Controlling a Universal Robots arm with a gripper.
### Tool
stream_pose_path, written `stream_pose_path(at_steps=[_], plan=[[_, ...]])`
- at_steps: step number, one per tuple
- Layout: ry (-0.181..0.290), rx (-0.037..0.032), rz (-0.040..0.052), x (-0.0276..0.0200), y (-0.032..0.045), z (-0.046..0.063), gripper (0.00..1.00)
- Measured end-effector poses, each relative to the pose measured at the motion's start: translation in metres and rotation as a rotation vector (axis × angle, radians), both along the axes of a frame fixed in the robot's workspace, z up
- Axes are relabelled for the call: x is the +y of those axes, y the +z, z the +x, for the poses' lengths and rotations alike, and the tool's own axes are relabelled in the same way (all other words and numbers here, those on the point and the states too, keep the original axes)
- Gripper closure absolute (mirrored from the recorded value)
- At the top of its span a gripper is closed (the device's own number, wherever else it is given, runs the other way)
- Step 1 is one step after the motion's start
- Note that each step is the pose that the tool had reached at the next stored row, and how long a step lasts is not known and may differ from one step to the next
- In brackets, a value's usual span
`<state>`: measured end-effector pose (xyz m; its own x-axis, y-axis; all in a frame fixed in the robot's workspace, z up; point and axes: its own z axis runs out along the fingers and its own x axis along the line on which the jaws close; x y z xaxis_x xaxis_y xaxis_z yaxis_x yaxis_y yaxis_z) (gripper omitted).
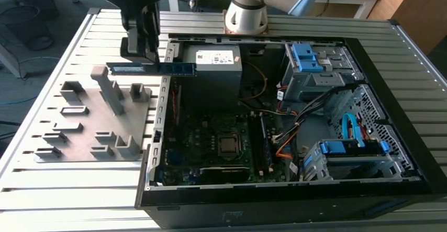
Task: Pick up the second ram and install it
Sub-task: 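Pick up the second ram and move it above second insertion slot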
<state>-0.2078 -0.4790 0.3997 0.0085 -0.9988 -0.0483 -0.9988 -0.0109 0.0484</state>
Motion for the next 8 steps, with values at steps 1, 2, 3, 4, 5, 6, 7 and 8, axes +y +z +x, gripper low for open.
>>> stream_pose_path(at_steps=[1, 2, 3, 4, 5, 6, 7, 8], plan=[[0.0, 0.0, 0.0001, 0.0, -0.0001, 0.001, 0.86], [0.0, 0.0, 0.0001, 0.0, -0.0001, 0.003, 0.86], [0.0, 0.0001, 0.0001, 0.0, -0.0001, 0.004, 0.86], [0.0, 0.0002, 0.0001, 0.0, -0.0001, 0.006, 0.86], [0.0, 0.0003, 0.0, 0.0, -0.0001, 0.008, 0.86], [0.0, 0.0003, 0.0001, 0.0, -0.0002, 0.009, 0.86], [0.0, 0.0004, 0.0001, 0.0, -0.0002, 0.011, 0.86], [0.0, 0.0005, 0.0001, 0.0, -0.0002, 0.012, 0.86]])
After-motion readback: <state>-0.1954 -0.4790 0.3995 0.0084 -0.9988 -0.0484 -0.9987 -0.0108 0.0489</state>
